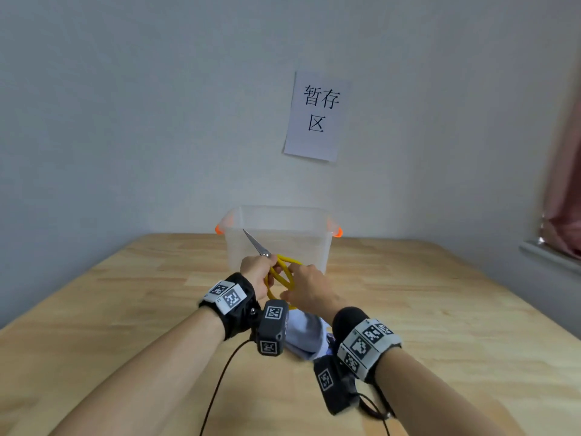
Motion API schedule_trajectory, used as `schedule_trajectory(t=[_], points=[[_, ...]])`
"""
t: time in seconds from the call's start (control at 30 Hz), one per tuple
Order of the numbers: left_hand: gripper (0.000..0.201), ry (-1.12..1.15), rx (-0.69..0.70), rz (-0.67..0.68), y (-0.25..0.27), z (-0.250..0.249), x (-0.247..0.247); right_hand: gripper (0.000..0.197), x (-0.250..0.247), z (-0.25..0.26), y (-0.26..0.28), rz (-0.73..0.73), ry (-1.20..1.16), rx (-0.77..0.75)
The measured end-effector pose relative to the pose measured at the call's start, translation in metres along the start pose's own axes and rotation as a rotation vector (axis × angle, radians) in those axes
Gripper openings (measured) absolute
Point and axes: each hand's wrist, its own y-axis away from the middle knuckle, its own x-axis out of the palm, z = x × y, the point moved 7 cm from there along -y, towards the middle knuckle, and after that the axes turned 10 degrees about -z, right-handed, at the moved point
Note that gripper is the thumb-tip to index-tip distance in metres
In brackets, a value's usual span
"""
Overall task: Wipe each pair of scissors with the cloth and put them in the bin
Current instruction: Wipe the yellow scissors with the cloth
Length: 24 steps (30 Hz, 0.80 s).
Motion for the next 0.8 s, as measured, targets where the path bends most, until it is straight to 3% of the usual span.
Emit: schedule_trajectory(t=[0.13, 0.23, 0.33, 0.43, 0.5, 0.6, 0.7, 0.8], points=[[0.018, -0.029, -0.012, 0.054, 0.022, -0.009, -0.001, 0.032, -0.009, 0.001, 0.012, -0.034, -0.050, 0.061], [0.019, -0.254, 0.067, 0.117, 0.039, -0.022, -0.006, 0.017, -0.017, 0.000, 0.016, -0.026, -0.093, 0.102], [0.025, -0.692, 0.275, 0.147, 0.057, -0.045, -0.011, 0.016, -0.025, -0.002, 0.017, 0.016, -0.086, 0.121], [0.022, -1.200, 0.610, 0.027, 0.067, -0.071, -0.015, 0.026, -0.034, 0.001, 0.020, 0.062, -0.044, 0.084], [0.029, -1.333, 0.799, -0.001, 0.072, -0.080, -0.013, 0.033, -0.039, 0.003, 0.023, 0.087, -0.005, 0.051], [0.040, -1.524, 0.998, 0.114, 0.077, -0.076, -0.002, 0.038, -0.046, 0.006, 0.024, 0.114, 0.017, 0.007], [0.046, -1.655, 1.008, 0.184, 0.073, -0.071, 0.001, 0.035, -0.055, 0.009, 0.020, 0.141, 0.032, -0.043], [0.036, -1.617, 0.951, 0.246, 0.062, -0.067, 0.001, 0.030, -0.066, 0.011, 0.012, 0.133, 0.042, -0.086]])
